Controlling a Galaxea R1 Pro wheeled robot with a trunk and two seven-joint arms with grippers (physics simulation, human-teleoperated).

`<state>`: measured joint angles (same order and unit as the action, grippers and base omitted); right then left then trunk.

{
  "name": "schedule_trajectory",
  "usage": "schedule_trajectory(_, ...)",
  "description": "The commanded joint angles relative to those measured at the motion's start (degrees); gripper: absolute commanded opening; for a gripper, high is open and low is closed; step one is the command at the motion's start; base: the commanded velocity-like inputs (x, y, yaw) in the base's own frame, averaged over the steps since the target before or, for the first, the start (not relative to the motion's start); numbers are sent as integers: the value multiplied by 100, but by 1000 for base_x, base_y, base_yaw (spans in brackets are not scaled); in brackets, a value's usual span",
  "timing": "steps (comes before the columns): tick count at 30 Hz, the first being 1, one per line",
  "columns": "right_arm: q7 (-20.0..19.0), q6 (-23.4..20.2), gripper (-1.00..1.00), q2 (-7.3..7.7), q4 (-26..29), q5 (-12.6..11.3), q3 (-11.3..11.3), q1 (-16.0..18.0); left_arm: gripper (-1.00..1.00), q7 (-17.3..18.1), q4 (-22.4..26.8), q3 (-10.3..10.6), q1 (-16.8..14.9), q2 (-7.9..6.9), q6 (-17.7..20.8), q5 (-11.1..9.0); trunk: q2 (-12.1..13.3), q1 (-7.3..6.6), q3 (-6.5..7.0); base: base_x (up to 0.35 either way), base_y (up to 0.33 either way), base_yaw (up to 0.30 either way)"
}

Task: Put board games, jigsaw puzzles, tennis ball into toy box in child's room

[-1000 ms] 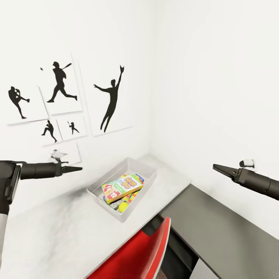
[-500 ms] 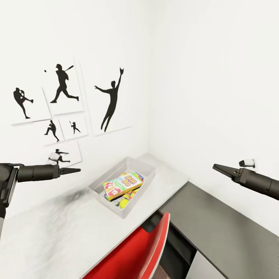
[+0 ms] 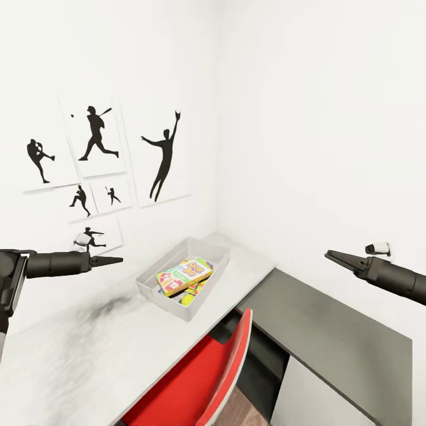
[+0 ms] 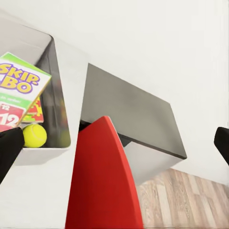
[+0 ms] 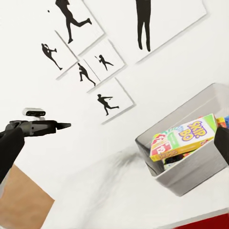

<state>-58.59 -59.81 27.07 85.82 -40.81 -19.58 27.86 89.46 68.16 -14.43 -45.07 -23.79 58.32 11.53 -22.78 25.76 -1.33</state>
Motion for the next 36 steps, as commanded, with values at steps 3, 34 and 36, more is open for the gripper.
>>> schedule_trajectory(3, -43, -19, 100, 0, -11, 15, -2, 8, 100, 54, 4, -7, -4, 3, 57, 60, -14, 2, 13, -208, 200, -175)
schedule_trajectory(34, -806, -19, 100, -8, -141, 60, -1411, -1003, 100, 54, 18, 2, 154, 24, -22, 43, -14, 2, 284, -71, 9, -178)
schedule_trajectory(36, -813, -19, 100, -8, -212, 63, -1552, -1176, 100, 54, 31, 2, 155, 34, -22, 43, -14, 2, 301, -148, 0, -179)
